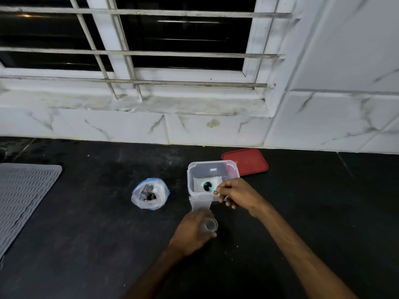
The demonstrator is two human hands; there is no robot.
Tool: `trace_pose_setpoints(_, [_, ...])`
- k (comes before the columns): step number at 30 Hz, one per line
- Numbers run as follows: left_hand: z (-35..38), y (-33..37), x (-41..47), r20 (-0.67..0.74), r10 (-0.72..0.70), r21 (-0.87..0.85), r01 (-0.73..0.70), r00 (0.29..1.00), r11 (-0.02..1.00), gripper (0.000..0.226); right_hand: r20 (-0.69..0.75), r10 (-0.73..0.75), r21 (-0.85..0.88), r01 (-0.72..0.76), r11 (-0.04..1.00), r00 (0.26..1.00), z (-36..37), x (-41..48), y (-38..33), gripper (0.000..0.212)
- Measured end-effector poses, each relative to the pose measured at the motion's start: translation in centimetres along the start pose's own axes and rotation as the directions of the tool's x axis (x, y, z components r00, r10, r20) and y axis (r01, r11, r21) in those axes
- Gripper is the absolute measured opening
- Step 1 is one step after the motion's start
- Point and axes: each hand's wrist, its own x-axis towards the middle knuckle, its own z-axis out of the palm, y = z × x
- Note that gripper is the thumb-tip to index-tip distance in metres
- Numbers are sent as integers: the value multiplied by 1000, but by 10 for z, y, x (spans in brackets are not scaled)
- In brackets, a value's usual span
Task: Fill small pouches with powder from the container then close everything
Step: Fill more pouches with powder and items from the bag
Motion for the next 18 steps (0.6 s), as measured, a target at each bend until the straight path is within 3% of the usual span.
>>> trace_pose_setpoints(2, [-6,3,-4,-88,-124,-309,92,988,947,46,14,-20,-17,21,1000,1000,-4,-5,4,15])
trace_pose_setpoints(3, [-7,5,-5,-123,-151,-366,97,981,926,45,25,-30,-43,31,999,999,-5,-7,6,15])
trace_pose_setpoints(9, [-5,23,-5,-256,-215,-467,74,942,881,55,55,-115,-391,127,912,992,7,-14,12,16])
trace_pose_setpoints(13, [1,33,-1,-275,-263,-515,89,925,853,60,31,-383,-687,298,662,923,23,-12,17,14])
trace_pose_setpoints(16, [5,33,2,-301,-317,-556,105,899,825,61,142,-513,-799,404,446,847,31,-11,23,23])
trace_pose_setpoints(18, [6,34,2,-328,-348,-560,116,878,821,59,137,-580,-786,445,430,803,33,-10,30,28])
